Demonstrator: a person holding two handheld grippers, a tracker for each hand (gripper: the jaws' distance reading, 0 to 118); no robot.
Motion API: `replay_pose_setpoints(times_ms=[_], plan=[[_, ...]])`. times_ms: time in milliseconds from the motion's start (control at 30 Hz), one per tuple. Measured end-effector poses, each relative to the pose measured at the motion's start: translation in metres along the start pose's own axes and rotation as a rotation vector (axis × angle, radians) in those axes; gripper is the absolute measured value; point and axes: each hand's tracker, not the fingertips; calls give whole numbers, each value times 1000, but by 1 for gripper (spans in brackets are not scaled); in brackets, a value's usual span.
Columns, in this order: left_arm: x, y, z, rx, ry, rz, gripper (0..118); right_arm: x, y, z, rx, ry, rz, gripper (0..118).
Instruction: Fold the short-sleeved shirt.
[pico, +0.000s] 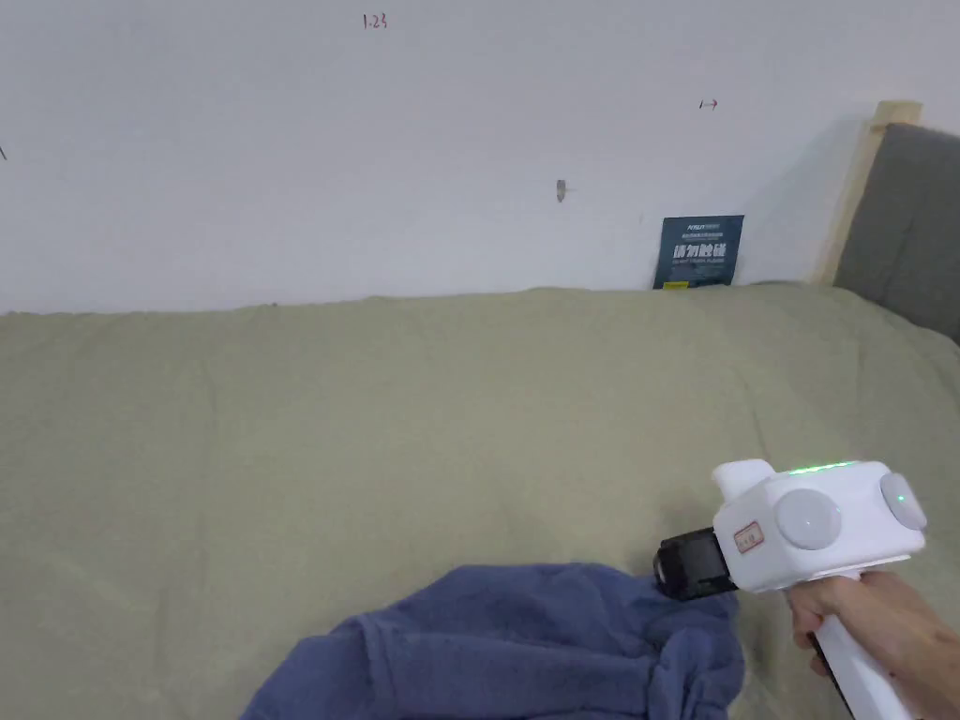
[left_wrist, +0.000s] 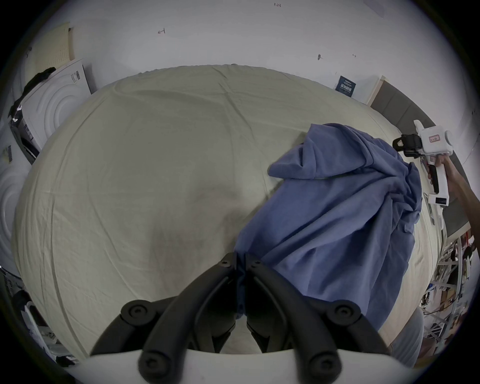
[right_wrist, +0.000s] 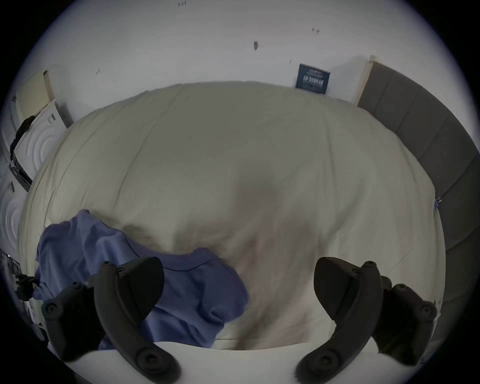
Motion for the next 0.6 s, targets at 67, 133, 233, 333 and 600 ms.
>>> replay_pose_setpoints(times_ms=[67,133,233,333,600], plan=[[-1,2,-4,-5,-3,5,1,-8,-2,-12,-41,-85,53,110],[-1,3,-4,-11,-4,14,1,-13,-8,-18,-47,-98,71,83],[1,5,-5,-16,2,16,1,-32,-7,2,11,-72,77,7],[1,9,-5,-31,9,21,1,-43,-5,21,-3,-93,140,7],[-17,35,58,80,34,71,1,1,-30,185,234,-25,-44,7]])
